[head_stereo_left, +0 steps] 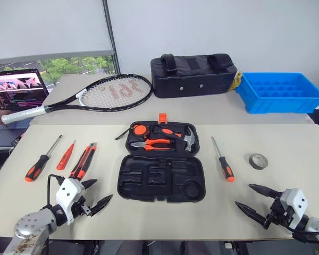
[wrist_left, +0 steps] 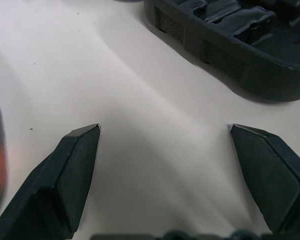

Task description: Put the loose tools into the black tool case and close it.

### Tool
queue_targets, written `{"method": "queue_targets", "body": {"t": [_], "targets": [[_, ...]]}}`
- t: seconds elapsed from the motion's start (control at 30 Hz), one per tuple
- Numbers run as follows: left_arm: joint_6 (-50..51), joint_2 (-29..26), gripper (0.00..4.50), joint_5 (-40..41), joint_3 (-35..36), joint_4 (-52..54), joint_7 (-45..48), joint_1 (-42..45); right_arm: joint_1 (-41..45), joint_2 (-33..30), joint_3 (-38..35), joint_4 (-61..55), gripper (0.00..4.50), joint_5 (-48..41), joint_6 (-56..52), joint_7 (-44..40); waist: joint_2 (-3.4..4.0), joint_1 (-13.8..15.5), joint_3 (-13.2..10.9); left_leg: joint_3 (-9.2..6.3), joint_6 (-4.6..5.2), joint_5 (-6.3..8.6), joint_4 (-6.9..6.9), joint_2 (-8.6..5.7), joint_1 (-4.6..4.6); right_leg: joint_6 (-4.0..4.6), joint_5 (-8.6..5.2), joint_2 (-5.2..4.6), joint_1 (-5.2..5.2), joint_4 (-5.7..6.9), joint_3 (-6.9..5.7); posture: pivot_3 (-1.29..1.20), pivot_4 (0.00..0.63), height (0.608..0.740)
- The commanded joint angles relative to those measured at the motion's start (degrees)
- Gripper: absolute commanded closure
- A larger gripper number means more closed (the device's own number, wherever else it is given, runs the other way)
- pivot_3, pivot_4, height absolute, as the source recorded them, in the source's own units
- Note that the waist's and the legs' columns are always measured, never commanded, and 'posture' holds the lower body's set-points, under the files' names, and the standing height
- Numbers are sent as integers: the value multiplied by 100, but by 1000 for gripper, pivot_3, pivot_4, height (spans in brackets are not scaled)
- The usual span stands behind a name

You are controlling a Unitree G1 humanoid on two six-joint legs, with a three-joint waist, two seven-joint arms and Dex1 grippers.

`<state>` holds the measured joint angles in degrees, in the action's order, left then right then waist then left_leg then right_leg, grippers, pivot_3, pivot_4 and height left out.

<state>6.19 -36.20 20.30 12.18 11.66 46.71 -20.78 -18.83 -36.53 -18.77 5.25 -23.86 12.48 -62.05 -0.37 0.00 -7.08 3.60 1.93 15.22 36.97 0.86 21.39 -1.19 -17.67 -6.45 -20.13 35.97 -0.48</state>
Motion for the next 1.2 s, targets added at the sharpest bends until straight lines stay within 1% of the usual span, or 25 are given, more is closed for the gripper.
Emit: {"method": "queue_targets", "body": {"t": [0.03,0.23,0.33,0.53,0.7,0.83,0.93,1.07,1.2], "targets": [[79,-59,43,33,79,63,41,-38,3,-1,-151,-126,0,-136,132,-15,0,0,0,0,0,0,0,0,0,0,0,0,0,0,0,0,150,729],[79,2,43,98,113,123,42,-20,32,-21,-159,-157,0,-128,117,7,0,0,0,0,0,0,0,0,0,0,0,-1,0,0,0,0,150,729],[46,52,43,259,226,240,62,-37,87,-50,-167,-229,0,-185,98,-28,-1,-4,-1,0,0,0,0,0,1,0,0,-1,-1,0,0,0,150,729],[452,176,43,1212,910,767,-146,161,535,-154,-146,-928,0,-780,-351,-139,-13,-11,-10,-1,-1,-1,1,1,5,0,0,-1,-4,2,-1,0,150,729],[980,40,43,1822,1762,827,-668,642,1232,-347,200,-1603,0,-1173,-1097,-188,-19,-3,-13,-3,-2,-1,1,0,6,-1,1,2,-3,2,-10,0,150,729],[1221,-344,43,1509,2275,246,-1029,908,1818,-428,508,-2005,0,-1462,-1676,-207,-32,-2,-21,-8,-5,-4,2,0,11,-1,1,7,-5,5,-20,0,150,729],[1355,-516,43,1463,2545,-141,-1152,999,2074,-470,612,-2198,0,-1615,-1966,-244,-35,-13,-24,-7,-4,-4,2,-2,12,-2,1,11,-8,7,-22,0,150,729],[1542,-764,43,1187,2491,-689,-1050,926,2214,-466,694,-2270,0,-1600,-2057,-404,-55,14,-34,-8,-5,-4,1,-2,14,-3,2,7,-9,8,-28,0,150,729],[1796,-721,43,1110,2422,-1170,-1185,1065,2201,-413,676,-2126,0,-1490,-1942,-548,-61,20,-38,-9,-6,-4,1,-2,13,-3,2,4,-11,9,-27,0,150,729]]}}
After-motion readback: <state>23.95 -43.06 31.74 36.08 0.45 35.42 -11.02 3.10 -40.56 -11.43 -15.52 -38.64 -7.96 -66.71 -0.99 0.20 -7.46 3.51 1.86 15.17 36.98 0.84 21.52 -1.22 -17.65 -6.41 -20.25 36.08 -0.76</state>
